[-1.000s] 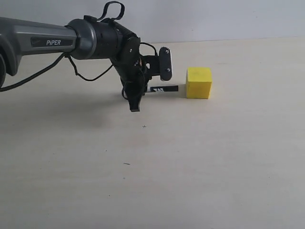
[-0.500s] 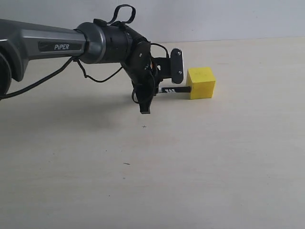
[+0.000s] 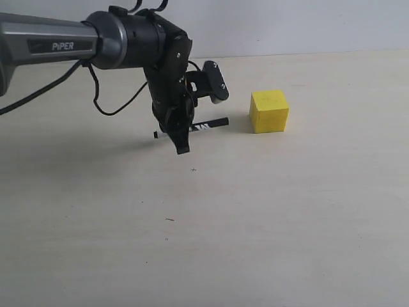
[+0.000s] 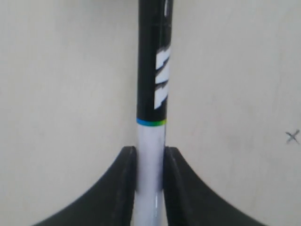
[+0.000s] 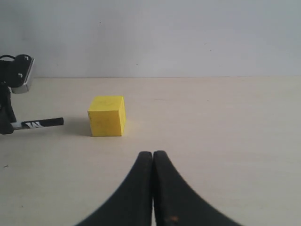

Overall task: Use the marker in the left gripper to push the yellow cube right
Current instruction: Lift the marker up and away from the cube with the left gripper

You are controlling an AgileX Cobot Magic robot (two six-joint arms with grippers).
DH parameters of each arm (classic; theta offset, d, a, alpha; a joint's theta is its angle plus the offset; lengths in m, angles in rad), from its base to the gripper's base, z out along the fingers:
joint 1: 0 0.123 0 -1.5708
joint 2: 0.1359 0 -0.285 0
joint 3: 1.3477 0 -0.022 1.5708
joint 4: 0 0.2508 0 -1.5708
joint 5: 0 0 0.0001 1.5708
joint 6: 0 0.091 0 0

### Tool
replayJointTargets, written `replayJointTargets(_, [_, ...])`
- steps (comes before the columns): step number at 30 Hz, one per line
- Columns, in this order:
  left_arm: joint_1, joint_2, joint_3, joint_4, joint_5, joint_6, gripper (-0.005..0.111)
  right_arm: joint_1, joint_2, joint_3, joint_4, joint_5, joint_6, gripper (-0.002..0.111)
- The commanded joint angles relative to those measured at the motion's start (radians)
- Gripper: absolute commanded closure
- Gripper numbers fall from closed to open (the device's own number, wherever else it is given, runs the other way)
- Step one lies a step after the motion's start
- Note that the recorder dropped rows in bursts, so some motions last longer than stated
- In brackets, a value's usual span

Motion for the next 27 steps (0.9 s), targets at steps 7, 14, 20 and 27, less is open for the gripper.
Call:
replayJointTargets(7, [0.003, -0.145, 0.176, 0.006, 0.191, -0.382, 0.107, -0.006, -0.006, 0.005, 0.004, -0.008, -0.007, 0.108])
replayJointTargets(14, [0.011, -0.303, 0.429, 0.024, 0.002, -0.403, 0.107, -0.006, -0.006, 0.005, 0.004, -0.008, -0.007, 0.108])
replayJointTargets(20, [0.011, -0.477, 0.568, 0.018, -0.238, -0.676, 0.107, -0.006, -0.006, 0.005, 0.004, -0.008, -0.007, 0.108])
replayJointTargets(27, [0.011, -0.564, 0.592, -0.11, -0.176, -1.11, 0.107, -0.006, -0.006, 0.005, 0.004, -0.008, -0.007, 0.108])
